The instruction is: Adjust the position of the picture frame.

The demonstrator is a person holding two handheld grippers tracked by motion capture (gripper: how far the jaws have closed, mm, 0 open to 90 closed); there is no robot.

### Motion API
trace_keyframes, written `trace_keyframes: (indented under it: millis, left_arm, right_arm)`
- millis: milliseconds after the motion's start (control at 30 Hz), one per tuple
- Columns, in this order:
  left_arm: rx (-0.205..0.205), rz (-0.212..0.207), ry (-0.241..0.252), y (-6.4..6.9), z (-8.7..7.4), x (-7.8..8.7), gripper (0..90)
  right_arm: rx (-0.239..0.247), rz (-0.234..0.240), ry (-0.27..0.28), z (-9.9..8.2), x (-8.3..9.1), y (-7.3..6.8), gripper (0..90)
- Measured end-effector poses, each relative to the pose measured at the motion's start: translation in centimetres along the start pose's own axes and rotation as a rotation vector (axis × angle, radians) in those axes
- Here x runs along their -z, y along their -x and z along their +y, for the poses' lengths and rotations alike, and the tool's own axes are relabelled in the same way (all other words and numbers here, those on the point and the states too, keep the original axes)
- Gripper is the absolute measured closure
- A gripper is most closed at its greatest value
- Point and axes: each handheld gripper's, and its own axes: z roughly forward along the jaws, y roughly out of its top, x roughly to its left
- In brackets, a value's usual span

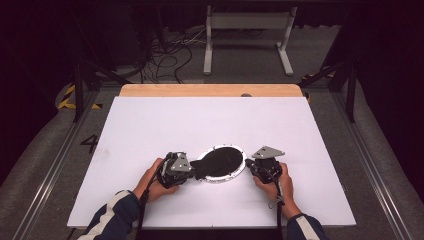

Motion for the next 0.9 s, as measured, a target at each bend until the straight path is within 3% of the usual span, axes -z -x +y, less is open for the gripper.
trace_keyframes:
  millis: [167, 233, 267, 367, 633, 733, 900]
  left_arm:
    - [0.01, -0.013, 0.009, 0.0, 0.0, -0.1, 90.0]
    - [0.012, -0.035, 0.014, 0.0, 0.0, -0.1, 89.9]
    - [0.012, -0.067, 0.025, 0.2, 0.0, -0.2, 89.2]
    - [-0.032, -0.043, 0.004, 1.2, 0.7, -0.4, 89.8]
    - [-0.042, -0.055, 0.009, 1.1, 0.6, -0.3, 89.6]
    - [-0.042, -0.058, -0.004, 1.0, 0.5, 0.0, 85.4]
    - [-0.019, -0.039, 0.007, 0.3, -0.3, 0.9, 84.3]
  right_arm:
    - [-0.006, 0.041, 0.003, -0.3, 0.4, -0.2, 90.0]
    - [-0.007, 0.06, 0.0, -0.4, 0.6, -0.4, 90.0]
    - [0.006, 0.085, -0.001, -0.7, 0.9, -1.0, 89.2]
    - [0.008, 0.11, -0.005, -0.8, 1.1, -1.5, 89.0]
    - [0.008, 0.118, -0.003, -0.8, 1.0, -1.7, 89.3]
    - [0.011, 0.114, -0.002, -0.8, 1.0, -1.7, 89.2]
    - [0.017, 0.112, -0.003, -0.9, 1.1, -1.8, 89.0]
